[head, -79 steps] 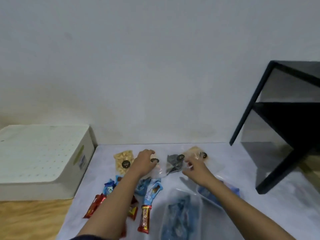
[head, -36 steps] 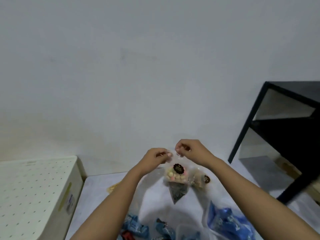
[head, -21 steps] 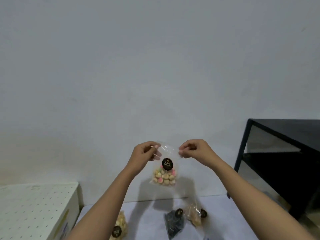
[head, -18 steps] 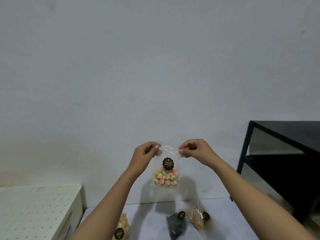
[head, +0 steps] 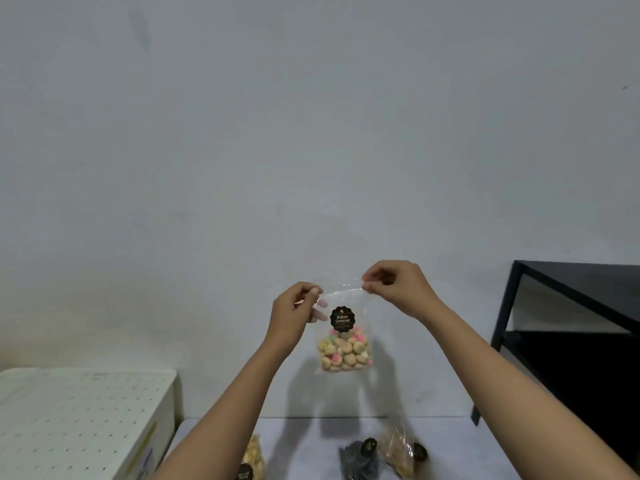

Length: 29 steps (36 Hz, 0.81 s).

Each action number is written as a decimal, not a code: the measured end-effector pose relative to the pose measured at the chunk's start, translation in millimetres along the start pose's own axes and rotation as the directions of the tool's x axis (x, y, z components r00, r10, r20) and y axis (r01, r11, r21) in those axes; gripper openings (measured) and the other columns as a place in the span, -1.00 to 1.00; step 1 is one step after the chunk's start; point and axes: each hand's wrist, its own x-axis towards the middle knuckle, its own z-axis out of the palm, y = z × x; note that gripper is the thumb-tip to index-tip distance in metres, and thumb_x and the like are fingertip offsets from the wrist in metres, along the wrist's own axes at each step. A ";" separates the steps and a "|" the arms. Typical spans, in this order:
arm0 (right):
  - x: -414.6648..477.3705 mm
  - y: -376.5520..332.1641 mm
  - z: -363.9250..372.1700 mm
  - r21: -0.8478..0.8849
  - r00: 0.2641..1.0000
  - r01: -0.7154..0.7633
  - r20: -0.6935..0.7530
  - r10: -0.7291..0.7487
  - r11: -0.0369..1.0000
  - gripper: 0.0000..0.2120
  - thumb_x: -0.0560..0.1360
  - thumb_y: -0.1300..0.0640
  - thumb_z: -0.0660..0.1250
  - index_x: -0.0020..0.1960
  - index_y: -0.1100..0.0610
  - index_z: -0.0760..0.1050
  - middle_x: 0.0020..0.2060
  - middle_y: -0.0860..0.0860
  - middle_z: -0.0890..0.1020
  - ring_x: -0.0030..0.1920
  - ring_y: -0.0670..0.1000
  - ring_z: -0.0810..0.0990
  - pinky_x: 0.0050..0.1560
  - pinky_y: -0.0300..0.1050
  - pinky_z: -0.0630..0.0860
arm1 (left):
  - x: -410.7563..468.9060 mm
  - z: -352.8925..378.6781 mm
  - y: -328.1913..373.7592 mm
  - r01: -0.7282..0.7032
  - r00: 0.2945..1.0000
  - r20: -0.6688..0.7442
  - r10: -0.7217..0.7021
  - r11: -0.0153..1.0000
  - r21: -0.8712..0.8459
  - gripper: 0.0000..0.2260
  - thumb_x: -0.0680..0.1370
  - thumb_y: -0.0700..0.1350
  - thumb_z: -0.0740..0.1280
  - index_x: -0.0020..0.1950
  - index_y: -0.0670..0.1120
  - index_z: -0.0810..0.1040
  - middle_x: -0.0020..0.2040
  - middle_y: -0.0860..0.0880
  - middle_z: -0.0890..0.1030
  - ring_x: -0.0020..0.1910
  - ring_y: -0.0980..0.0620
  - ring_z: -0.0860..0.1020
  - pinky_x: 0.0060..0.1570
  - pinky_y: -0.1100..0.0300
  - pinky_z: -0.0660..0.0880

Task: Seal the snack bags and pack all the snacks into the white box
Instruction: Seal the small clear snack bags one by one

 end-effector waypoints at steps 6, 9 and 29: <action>-7.7 11.3 9.0 0.209 0.989 -0.133 -0.038 0.144 0.969 -0.91 0.34 0.20 0.51 -0.22 0.19 0.62 -0.24 0.13 0.70 -0.17 0.00 0.67 -0.01 -0.18 0.55 | 0.1 -1.8 -0.5 0.010 1.000 0.019 -0.009 0.997 -0.071 -0.83 0.60 -0.13 0.21 -0.03 -0.19 0.54 -0.18 -0.13 0.67 -0.30 0.00 0.64 -0.23 0.26 0.50; -10.1 15.6 11.8 0.268 0.990 -0.137 -0.005 0.144 0.954 -0.95 0.39 0.24 0.47 -0.20 0.19 0.61 -0.23 0.10 0.68 -0.16 0.00 0.66 0.01 -0.17 0.55 | 1.4 -3.5 -4.0 0.016 1.000 0.025 -0.014 0.996 -0.089 -0.87 0.59 -0.12 0.24 -0.01 -0.13 0.55 -0.16 -0.12 0.67 -0.28 -0.04 0.65 -0.26 0.29 0.50; -15.1 26.6 36.9 0.064 0.990 -0.130 0.069 0.126 0.989 -0.81 0.46 0.29 0.35 -0.30 0.09 0.50 -0.40 -0.05 0.55 -0.40 -0.19 0.49 -0.25 -0.34 0.42 | 3.5 8.4 -20.6 -0.052 0.993 0.098 0.059 0.996 -0.079 -0.88 0.57 -0.20 0.27 -0.12 -0.21 0.54 -0.19 -0.07 0.61 -0.22 0.02 0.66 -0.19 0.32 0.52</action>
